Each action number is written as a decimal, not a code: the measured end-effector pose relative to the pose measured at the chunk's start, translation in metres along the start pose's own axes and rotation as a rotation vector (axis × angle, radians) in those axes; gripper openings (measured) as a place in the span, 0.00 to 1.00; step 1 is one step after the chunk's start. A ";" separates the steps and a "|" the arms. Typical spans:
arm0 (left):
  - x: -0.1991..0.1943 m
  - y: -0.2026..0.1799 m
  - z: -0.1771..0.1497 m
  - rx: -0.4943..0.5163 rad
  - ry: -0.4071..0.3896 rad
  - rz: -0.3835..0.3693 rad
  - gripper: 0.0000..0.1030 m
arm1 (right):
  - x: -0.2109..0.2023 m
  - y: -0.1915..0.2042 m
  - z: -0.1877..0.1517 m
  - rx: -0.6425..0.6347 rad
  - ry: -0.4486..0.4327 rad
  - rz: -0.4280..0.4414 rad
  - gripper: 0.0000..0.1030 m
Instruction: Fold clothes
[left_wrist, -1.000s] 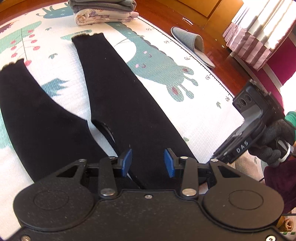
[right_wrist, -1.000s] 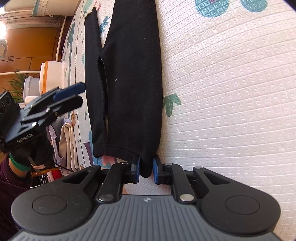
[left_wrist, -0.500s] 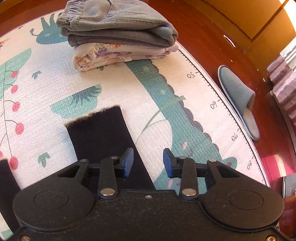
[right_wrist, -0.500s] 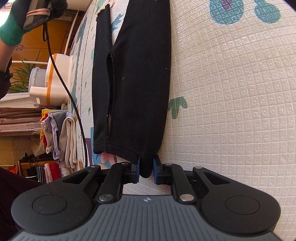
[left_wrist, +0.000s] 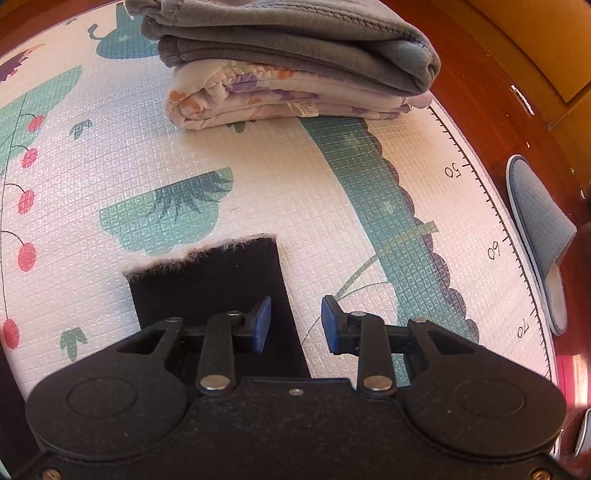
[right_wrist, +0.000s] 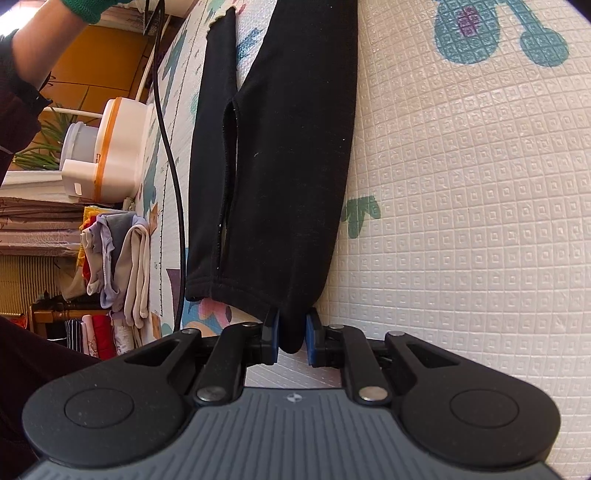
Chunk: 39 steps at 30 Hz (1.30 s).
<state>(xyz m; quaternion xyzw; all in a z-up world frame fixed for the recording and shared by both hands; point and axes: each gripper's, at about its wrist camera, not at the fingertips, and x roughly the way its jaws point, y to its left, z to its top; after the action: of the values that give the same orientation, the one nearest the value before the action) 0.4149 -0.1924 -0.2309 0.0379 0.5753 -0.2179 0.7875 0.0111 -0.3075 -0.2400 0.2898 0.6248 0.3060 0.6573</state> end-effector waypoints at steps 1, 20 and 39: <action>0.001 -0.002 0.000 0.011 -0.006 0.020 0.22 | -0.004 0.000 -0.001 -0.004 -0.011 -0.009 0.15; -0.083 0.066 -0.001 -0.108 -0.212 -0.152 0.01 | -0.072 0.058 0.003 -0.534 -0.214 -0.239 0.14; -0.161 0.248 -0.105 -0.250 -0.283 -0.267 0.01 | 0.033 0.189 -0.027 -1.320 0.138 -0.287 0.14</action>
<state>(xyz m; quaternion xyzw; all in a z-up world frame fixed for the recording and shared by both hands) 0.3787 0.1124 -0.1652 -0.1671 0.4817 -0.2503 0.8230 -0.0227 -0.1605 -0.1178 -0.2779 0.3799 0.5509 0.6892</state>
